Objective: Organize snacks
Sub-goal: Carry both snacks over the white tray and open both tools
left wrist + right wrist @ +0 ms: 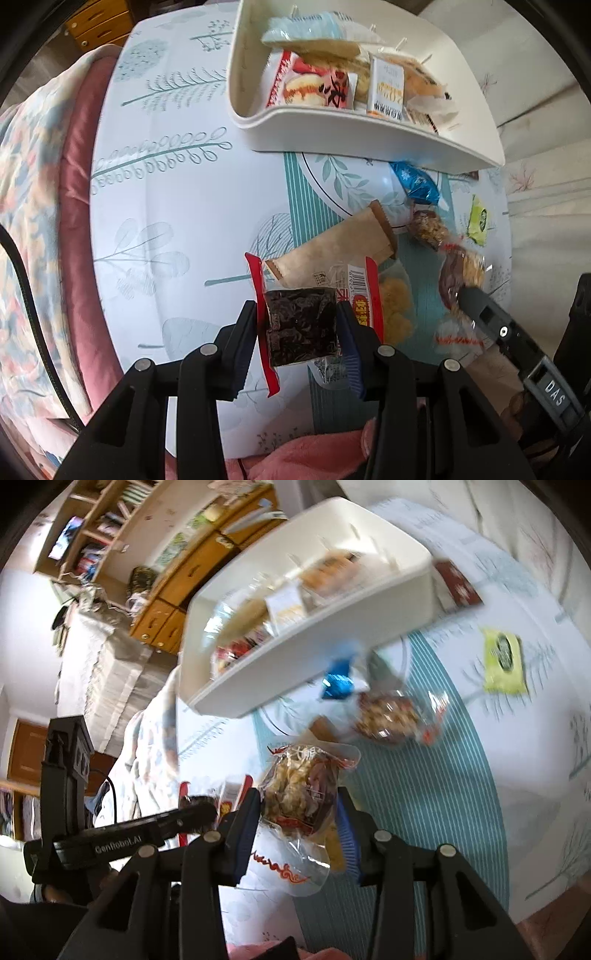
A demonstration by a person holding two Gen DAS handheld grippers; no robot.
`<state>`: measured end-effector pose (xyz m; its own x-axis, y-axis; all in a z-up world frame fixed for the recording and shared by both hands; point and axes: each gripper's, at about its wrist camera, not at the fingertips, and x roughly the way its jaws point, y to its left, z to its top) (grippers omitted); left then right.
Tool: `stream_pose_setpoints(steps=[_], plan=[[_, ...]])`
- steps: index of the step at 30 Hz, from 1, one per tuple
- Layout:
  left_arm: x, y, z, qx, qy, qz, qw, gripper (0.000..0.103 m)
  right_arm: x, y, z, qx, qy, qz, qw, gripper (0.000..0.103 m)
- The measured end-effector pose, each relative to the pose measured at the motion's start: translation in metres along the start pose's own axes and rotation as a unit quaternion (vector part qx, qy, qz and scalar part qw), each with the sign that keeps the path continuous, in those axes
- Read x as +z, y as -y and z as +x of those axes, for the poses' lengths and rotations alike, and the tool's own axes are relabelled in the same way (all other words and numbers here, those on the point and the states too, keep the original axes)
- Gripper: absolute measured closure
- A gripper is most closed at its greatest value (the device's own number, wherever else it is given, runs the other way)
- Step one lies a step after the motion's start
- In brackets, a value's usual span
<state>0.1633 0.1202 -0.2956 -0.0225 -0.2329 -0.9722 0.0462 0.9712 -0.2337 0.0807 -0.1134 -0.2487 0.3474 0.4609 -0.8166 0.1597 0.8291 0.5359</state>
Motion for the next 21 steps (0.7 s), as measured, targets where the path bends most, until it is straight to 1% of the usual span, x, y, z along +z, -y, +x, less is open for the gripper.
stream_pose_setpoints(steps=[2, 4, 8, 15, 21], plan=[[-0.002, -0.007, -0.015, -0.001, 0.007, -0.005, 1.0000, 0.062, 0.009, -0.008, -0.004, 0.010, 0.002, -0.017, 1.000, 0.062], [-0.002, -0.005, -0.029, -0.001, 0.017, -0.009, 0.9998, 0.062, 0.017, -0.013, -0.007, 0.018, 0.003, -0.030, 0.999, 0.062], [0.004, 0.007, -0.052, -0.007, 0.039, -0.012, 0.9992, 0.062, 0.036, -0.023, -0.018, 0.035, 0.009, -0.062, 0.997, 0.062], [0.027, 0.029, -0.087, 0.002, 0.083, -0.019, 0.9963, 0.062, 0.072, -0.033, -0.042, 0.059, 0.033, -0.105, 0.992, 0.062], [0.051, 0.050, -0.107, 0.012, 0.116, -0.021, 0.9929, 0.062, 0.100, -0.025, -0.057, 0.060, 0.057, -0.119, 0.989, 0.062]])
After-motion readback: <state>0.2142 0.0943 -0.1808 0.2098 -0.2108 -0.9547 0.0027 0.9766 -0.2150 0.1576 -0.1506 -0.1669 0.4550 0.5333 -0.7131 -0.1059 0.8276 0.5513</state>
